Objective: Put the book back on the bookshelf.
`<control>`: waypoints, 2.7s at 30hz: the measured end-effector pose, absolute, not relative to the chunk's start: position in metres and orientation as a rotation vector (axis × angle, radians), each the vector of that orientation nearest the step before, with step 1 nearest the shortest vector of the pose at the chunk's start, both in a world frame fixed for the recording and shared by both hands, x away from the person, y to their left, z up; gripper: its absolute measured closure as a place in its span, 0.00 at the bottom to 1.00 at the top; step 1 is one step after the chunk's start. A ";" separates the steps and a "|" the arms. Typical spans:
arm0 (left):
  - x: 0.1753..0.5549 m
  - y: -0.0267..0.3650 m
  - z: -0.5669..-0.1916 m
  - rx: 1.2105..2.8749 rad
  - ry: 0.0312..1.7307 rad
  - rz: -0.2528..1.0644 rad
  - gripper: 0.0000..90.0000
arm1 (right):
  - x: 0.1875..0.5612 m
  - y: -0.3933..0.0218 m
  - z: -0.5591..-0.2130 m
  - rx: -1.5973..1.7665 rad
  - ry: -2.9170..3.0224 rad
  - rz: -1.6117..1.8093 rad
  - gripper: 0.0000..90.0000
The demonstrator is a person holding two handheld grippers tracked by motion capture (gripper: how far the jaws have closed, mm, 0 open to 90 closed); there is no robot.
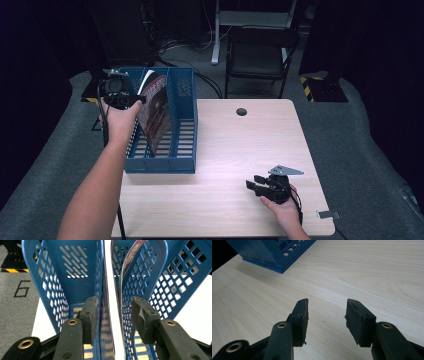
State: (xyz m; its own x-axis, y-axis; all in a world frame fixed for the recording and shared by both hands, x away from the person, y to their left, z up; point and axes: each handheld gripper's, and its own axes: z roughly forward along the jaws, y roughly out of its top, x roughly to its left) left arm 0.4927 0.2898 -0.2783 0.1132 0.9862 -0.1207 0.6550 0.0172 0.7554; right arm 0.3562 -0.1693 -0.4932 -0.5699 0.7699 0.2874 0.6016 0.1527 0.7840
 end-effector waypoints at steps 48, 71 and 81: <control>0.473 0.303 -0.251 1.760 1.525 0.598 0.52 | 0.359 -0.172 -0.496 1.373 2.231 1.372 0.58; 0.453 0.292 -0.244 1.844 1.412 0.560 0.52 | 0.358 -0.172 -0.497 1.377 2.228 1.366 0.58; 0.442 0.280 -0.241 1.902 1.338 0.542 0.52 | 0.359 -0.172 -0.497 1.379 2.231 1.362 0.58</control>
State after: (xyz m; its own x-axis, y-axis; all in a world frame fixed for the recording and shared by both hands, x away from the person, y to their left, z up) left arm 0.4419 0.2803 -0.2411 0.3679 0.9272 -0.0707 0.6161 -0.1861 0.7654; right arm 0.3586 -0.1718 -0.4968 -0.5512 0.7836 0.2865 0.6129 0.1473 0.7763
